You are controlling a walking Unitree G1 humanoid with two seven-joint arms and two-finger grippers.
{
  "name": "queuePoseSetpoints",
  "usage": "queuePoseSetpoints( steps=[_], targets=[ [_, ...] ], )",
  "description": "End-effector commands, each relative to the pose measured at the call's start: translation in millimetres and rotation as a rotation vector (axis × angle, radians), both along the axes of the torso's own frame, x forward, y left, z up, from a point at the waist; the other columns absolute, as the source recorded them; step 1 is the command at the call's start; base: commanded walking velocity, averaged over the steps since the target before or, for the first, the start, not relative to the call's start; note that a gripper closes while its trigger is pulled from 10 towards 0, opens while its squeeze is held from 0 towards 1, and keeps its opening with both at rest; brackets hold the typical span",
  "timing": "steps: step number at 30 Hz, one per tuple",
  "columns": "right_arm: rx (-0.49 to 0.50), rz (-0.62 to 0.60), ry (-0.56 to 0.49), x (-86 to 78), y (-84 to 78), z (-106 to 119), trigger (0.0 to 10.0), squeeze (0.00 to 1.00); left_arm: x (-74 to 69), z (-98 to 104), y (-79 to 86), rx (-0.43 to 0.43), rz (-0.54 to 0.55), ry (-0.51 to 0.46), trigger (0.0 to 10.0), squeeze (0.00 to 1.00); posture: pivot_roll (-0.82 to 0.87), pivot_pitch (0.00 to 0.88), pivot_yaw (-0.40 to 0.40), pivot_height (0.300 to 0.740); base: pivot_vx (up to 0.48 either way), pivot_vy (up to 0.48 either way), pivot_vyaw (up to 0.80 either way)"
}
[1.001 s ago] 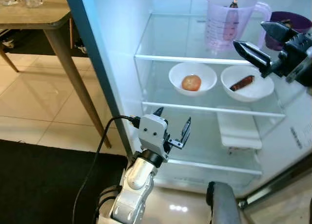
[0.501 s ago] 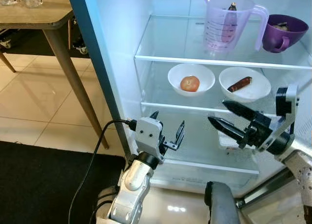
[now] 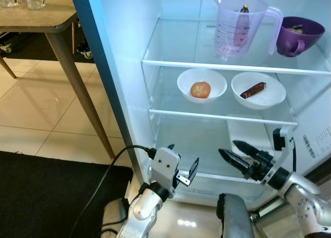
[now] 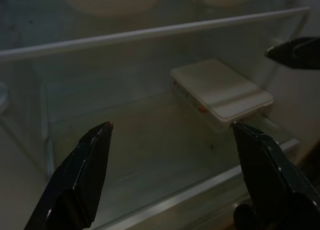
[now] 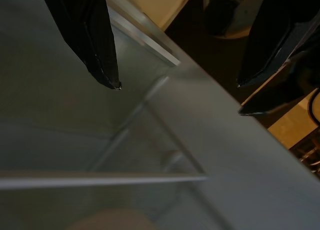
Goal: Restocking fridge
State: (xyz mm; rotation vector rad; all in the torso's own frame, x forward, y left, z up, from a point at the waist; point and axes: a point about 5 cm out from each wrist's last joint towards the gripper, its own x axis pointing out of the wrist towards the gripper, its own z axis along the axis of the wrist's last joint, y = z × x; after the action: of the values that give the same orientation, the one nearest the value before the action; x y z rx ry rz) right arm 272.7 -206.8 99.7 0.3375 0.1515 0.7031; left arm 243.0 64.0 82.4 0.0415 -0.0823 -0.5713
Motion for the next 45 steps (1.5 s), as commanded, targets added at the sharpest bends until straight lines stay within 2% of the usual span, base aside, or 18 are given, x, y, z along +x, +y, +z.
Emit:
queuePoseSetpoints(
  steps=[1,6,21,33,34,37,45],
  targets=[
    [-0.027,-0.047,0.073,-4.8,-3.3,-24.2,10.0,0.00,-2.2,-11.1,3.2,0.043,-0.015,0.023,10.0,0.00,0.01,0.073,0.002,0.504,0.000,0.000,0.00],
    [-0.048,-0.087,0.143,-11.3,-6.2,-47.5,10.0,0.00,-2.7,-21.7,7.4,0.070,-0.017,0.050,10.0,0.00,0.01,0.075,0.004,0.529,0.000,0.000,0.00],
    [-0.049,-0.116,0.168,-11.6,-8.1,-64.9,10.0,0.00,-0.1,-35.8,16.3,0.108,-0.009,0.070,10.0,0.00,0.00,0.075,0.008,0.574,0.000,0.000,0.00],
    [-0.080,-0.163,0.198,-15.4,-12.4,-79.0,10.0,0.00,-2.3,-42.5,10.4,0.150,-0.084,0.068,10.0,0.00,0.00,0.073,0.005,0.619,0.000,0.000,0.00],
    [-0.116,-0.213,0.224,-15.0,-15.6,-83.6,10.0,0.00,-2.9,-42.8,9.1,0.155,-0.095,0.066,10.0,0.00,0.00,0.072,0.006,0.619,0.000,0.000,0.00],
    [-0.151,-0.260,0.271,-18.1,-20.9,-92.1,10.0,0.00,-3.9,-43.1,6.5,0.159,-0.114,0.062,10.0,0.00,0.00,0.072,0.007,0.619,0.000,0.000,0.00],
    [-0.117,-0.277,0.298,-26.8,-27.0,-99.2,10.0,0.00,-4.5,-43.2,2.6,0.177,-0.151,0.057,10.0,0.00,0.00,0.071,0.007,0.619,0.000,0.000,0.00]
  ],
)
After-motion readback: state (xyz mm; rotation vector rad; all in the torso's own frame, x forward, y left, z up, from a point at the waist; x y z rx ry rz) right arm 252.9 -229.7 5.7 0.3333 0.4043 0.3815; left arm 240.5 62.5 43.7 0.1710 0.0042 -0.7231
